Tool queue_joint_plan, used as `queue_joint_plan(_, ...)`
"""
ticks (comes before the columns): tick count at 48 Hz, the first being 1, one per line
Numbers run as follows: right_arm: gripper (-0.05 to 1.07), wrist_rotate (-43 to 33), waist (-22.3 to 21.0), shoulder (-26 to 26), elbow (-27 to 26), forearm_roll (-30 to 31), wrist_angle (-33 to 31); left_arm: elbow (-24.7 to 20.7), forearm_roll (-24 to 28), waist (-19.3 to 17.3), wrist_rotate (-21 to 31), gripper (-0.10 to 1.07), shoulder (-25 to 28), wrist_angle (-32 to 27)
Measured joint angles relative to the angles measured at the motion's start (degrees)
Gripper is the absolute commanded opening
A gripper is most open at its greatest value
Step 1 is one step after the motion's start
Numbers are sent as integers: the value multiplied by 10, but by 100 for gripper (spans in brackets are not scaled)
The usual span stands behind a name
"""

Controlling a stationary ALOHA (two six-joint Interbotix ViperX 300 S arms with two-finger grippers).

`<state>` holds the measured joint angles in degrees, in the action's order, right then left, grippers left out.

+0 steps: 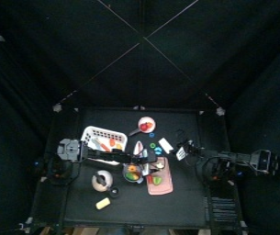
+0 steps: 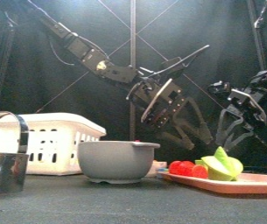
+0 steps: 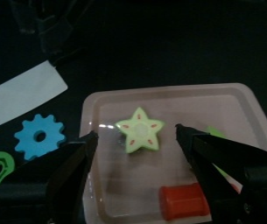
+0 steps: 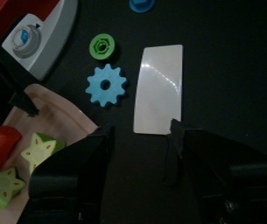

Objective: Grab starfruit bottom

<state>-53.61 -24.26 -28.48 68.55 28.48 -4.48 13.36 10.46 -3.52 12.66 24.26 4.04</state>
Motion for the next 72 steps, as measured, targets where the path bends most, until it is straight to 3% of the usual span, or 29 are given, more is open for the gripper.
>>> queue_joint_plan(18,88,0,0,0,0,1,0,-33,6,0,-3,103,33,-54)
queue_joint_plan(72,88,0,0,2,0,1,0,-67,70,7,-4,103,49,-59)
